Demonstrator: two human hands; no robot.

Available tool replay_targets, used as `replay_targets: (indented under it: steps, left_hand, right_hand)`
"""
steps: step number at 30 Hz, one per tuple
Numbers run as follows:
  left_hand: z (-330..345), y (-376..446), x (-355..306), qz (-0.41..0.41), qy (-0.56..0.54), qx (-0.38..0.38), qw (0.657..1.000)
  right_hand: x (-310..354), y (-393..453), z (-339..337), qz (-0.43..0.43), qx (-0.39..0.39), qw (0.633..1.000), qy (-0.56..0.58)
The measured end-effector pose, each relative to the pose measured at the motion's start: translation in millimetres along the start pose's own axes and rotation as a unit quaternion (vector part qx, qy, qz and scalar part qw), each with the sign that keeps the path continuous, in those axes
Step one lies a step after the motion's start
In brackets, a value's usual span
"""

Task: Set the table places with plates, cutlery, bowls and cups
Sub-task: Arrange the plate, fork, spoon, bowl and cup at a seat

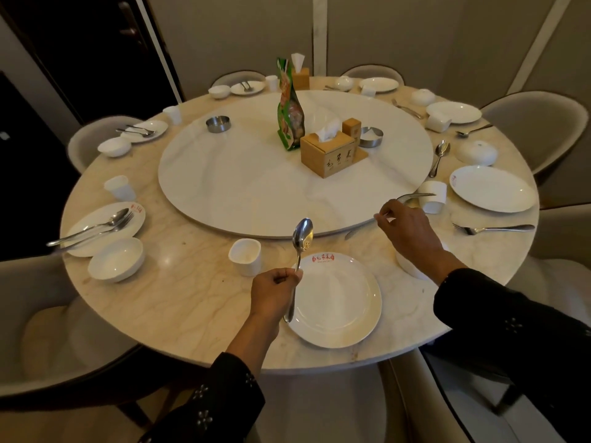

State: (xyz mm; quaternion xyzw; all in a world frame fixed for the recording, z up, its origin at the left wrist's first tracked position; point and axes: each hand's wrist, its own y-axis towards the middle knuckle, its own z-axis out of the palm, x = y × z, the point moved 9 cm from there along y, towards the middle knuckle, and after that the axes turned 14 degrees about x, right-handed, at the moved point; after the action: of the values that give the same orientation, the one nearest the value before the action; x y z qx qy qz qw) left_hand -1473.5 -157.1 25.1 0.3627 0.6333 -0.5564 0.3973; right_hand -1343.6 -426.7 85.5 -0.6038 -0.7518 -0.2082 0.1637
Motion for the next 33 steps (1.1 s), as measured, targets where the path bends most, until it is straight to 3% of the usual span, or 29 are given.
replay_targets:
  steps: [7,14,22,27,33]
  left_hand:
    - [6.1,-11.4,-10.6,0.018,0.0,0.004,1.0]
    - [12.0,-22.1,-19.4,0.03,-0.016,0.008,0.999]
    - [19.1,-31.7,17.8,-0.021,-0.057,-0.005,0.998]
    - [25.5,-32.3,49.4,-0.077,-0.062,-0.023,0.995]
    - [34.4,-24.3,63.1,-0.109,-0.019,-0.03,0.993]
  right_hand:
    - [19.7,-15.9,-26.9,0.045,-0.082,0.979,0.183]
    - [36.4,-41.9,-6.5,0.081,-0.006,0.924,0.374]
    - [27.5,-88.0,57.1,0.17,0.089,0.916,0.352]
    - [13.7,-110.3,97.4,0.257,0.106,0.888,0.367]
    - [15.9,-115.9,114.0,0.292,0.122,0.891,0.325]
